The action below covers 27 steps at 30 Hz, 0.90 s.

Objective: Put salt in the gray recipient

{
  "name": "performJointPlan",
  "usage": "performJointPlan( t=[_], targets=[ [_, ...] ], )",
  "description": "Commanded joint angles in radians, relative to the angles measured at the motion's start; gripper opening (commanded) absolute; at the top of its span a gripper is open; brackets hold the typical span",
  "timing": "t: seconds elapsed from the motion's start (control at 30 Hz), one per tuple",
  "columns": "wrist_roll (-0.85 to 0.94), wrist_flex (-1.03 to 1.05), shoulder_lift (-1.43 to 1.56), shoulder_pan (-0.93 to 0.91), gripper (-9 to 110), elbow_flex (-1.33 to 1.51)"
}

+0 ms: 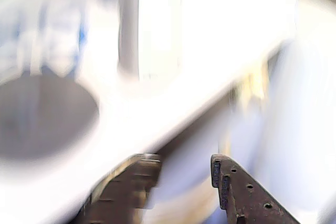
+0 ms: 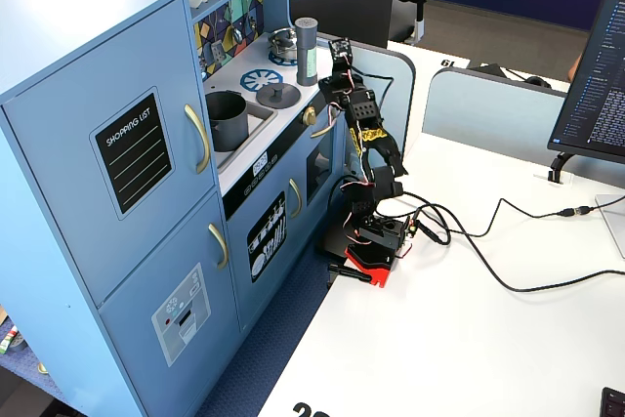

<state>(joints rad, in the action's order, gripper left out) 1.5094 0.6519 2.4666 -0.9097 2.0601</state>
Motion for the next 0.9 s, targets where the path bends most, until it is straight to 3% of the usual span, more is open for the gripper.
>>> performJointPlan(
  t=[0.0,0.23,0.5,0.7,0.87],
  targets=[
    [0.021,-0.252,-0.075,-0.023,24,-0.069],
    [0.028,-0.48,-0.206,-0.028,52,-0.089],
    [0.002,-0.551,-0.362,-0.035,58,-0.173],
    [0.005,-0.726,-0.491,-0.04,57,-0.184],
    [-0.014,-0.749,-0.604,-0.034,56,-0.272]
  ],
)
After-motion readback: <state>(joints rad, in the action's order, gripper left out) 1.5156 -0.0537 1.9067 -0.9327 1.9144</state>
